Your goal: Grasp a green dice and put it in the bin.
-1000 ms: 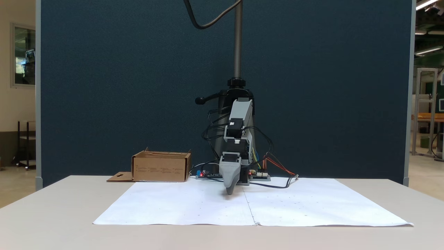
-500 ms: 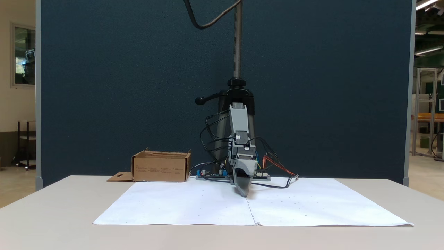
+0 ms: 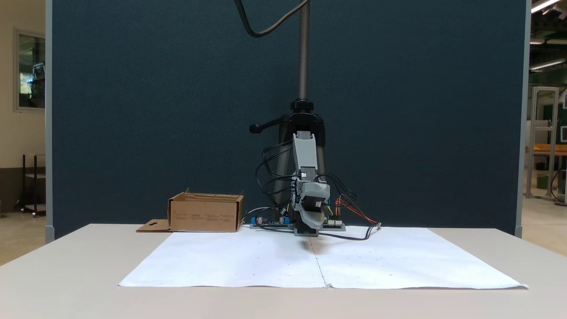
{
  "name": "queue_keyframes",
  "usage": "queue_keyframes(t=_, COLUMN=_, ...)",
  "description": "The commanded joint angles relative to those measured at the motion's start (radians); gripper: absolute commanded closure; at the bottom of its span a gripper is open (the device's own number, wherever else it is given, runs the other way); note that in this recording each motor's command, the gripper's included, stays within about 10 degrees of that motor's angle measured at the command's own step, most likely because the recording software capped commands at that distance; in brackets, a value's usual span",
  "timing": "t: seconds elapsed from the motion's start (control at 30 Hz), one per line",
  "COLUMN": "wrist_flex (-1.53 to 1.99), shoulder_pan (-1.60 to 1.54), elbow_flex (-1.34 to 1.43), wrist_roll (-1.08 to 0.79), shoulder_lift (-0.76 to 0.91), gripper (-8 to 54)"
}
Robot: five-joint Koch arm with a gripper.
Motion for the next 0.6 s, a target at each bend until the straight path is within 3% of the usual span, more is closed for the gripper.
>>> queue_keyframes(t=0.0, wrist_flex=-0.171, shoulder_pan=0.000, elbow_flex=0.071, wrist_roll=-0.012, shoulder_lift=0.106, gripper=1.2)
queue_keyframes(t=0.57, wrist_flex=-0.472, shoulder_pan=-0.035, elbow_flex=0.071, wrist_roll=-0.011, shoulder_lift=0.106, gripper=1.1)
